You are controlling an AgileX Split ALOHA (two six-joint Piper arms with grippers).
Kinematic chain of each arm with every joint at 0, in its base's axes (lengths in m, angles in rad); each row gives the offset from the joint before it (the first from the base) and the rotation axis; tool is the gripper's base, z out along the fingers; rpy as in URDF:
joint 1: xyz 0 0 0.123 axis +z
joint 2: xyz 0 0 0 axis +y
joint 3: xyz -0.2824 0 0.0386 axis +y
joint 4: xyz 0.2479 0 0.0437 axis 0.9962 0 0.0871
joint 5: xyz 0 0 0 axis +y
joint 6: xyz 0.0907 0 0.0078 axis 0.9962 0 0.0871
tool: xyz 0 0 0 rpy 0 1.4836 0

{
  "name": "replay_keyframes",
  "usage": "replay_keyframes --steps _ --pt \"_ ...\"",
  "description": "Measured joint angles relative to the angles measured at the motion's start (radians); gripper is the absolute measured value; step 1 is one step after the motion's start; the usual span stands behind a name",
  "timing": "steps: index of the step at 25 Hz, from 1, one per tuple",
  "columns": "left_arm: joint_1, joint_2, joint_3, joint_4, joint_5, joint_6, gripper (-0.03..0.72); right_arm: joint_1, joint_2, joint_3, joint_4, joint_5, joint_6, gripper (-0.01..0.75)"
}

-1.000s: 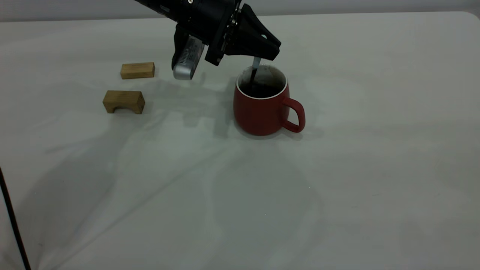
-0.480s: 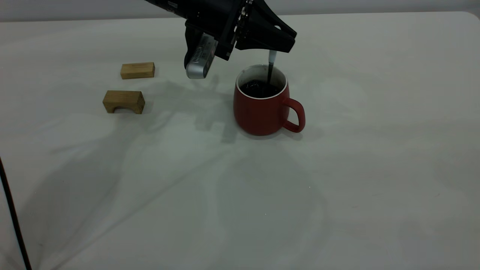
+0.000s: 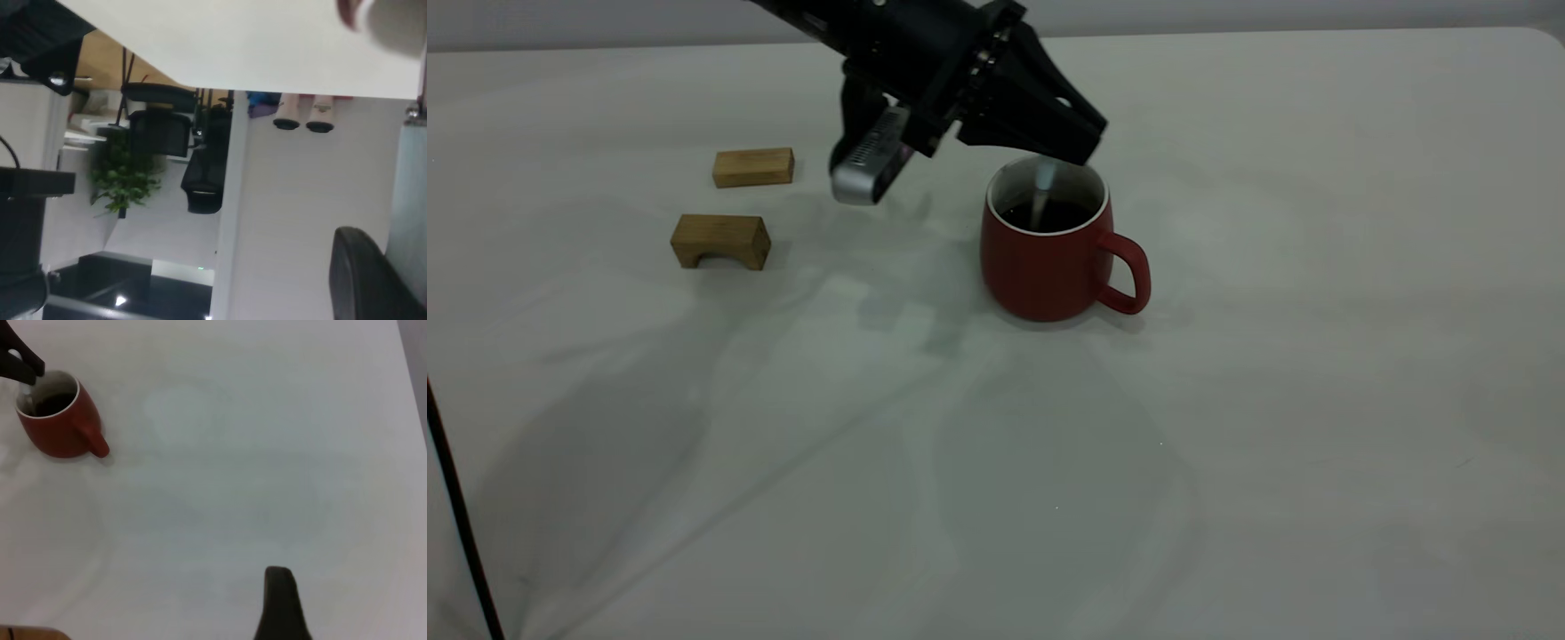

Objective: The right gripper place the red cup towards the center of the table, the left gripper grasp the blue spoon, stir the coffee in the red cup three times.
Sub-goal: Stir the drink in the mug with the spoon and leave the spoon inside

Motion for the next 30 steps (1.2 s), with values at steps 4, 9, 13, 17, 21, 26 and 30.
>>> replay_keyframes --steps 4,9,13,17,21,26,30 --pt "0.016 0.0 0.0 -0.019 -0.048 0.096 0.111 0.0 0.0 0.0 0.0 0.0 0.0 0.586" --pt "0.004 0.002 0.0 -0.134 -0.056 0.195 0.111 0.0 0.0 0.0 0.0 0.0 0.0 0.586" --pt "-0.013 0.005 0.0 -0.144 -0.041 0.21 0.111 0.0 0.0 0.0 0.0 0.0 0.0 0.586" --pt "-0.013 0.005 0.0 -0.096 0.0 0.211 0.111 0.0 0.0 0.0 0.0 0.0 0.0 0.586" --pt "-0.003 0.005 0.0 -0.015 0.002 0.211 0.111 0.0 0.0 0.0 0.0 0.0 0.0 0.586" --pt "0.0 0.005 0.0 0.005 0.003 0.211 0.111 0.0 0.0 0.0 0.0 0.0 0.0 0.586" --pt "0.001 0.005 0.0 0.005 0.003 0.211 0.115 0.0 0.0 0.0 0.0 0.0 0.0 0.586"
